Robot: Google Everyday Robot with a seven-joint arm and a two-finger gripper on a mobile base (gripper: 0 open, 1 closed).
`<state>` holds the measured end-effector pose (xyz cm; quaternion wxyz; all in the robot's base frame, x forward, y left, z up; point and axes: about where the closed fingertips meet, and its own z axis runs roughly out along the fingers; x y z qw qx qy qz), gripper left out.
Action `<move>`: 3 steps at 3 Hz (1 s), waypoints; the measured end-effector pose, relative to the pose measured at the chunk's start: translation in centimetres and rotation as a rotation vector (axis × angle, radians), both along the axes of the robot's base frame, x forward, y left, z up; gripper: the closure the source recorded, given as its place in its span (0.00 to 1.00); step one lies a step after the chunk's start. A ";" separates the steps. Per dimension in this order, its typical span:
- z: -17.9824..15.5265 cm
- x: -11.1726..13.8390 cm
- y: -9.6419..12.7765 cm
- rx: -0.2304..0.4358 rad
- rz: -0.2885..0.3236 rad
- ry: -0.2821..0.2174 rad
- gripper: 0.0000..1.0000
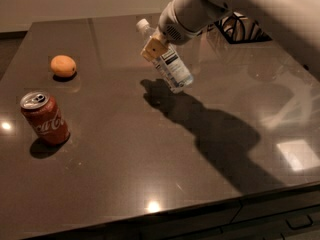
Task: Place blue plastic bottle upright
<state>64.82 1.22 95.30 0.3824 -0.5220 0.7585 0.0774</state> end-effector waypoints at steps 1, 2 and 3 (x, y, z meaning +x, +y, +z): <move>1.9 -0.1 0.7 0.116 0.070 -0.138 1.00; 3.3 0.2 0.9 0.282 0.105 -0.256 1.00; 4.2 0.0 0.4 0.408 0.146 -0.345 1.00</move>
Offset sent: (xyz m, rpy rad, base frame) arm -0.0067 0.0025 0.0591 0.4226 -0.5196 0.2473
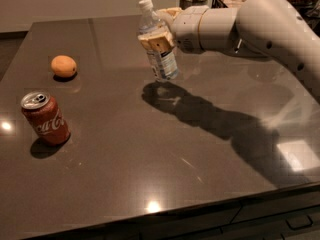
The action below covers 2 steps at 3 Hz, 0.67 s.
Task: Place blue plastic bottle upright
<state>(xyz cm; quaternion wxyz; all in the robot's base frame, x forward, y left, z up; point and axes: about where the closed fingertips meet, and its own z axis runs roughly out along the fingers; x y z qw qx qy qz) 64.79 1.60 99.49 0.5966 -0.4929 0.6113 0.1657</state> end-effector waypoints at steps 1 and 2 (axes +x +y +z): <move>0.0 -0.7 -0.5 0.068 0.048 -0.099 1.00; -0.7 -1.6 -1.6 0.108 0.084 -0.200 1.00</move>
Offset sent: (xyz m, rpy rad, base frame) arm -0.0219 -0.0281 -0.0115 0.1328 -0.2797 0.1065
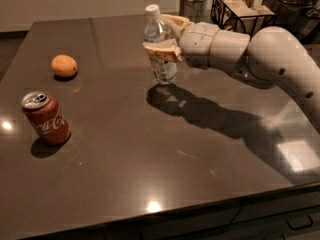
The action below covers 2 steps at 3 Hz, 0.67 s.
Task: Place blue plastic bottle upright
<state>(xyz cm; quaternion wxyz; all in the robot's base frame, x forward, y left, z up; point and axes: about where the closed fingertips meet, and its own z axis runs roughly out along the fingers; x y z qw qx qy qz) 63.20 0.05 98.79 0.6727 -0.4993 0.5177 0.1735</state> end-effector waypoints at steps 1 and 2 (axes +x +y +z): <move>-0.5 -0.3 -0.7 0.023 0.006 -0.028 1.00; -1.0 -0.4 -1.4 0.054 0.002 -0.032 1.00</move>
Offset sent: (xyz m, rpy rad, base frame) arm -0.0034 -0.0290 -0.0167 0.0928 -0.0344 -0.0114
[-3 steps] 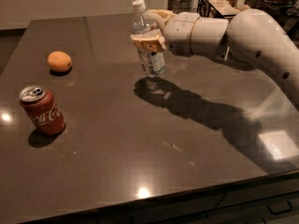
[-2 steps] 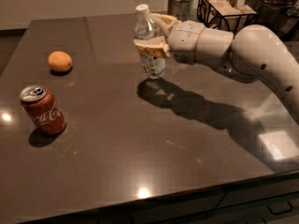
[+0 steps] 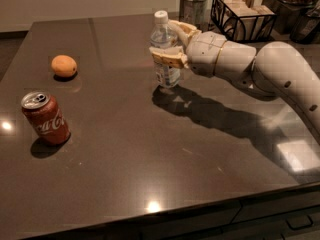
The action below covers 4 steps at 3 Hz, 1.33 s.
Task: Place blue plastic bottle upright
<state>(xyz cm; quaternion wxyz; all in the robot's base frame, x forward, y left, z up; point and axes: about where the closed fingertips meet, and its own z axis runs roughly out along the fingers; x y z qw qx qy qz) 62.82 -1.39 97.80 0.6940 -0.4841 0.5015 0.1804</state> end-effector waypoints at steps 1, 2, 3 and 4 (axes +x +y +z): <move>-0.6 0.2 -0.8 0.053 -0.012 0.026 0.82; -1.1 0.4 -1.3 0.091 -0.022 0.042 0.59; -1.6 0.6 -1.8 0.121 -0.035 0.061 0.36; -2.0 0.7 -1.9 0.119 -0.067 0.073 0.13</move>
Offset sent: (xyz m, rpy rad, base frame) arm 0.0080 -0.0265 -0.0185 0.1415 0.0652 -0.0450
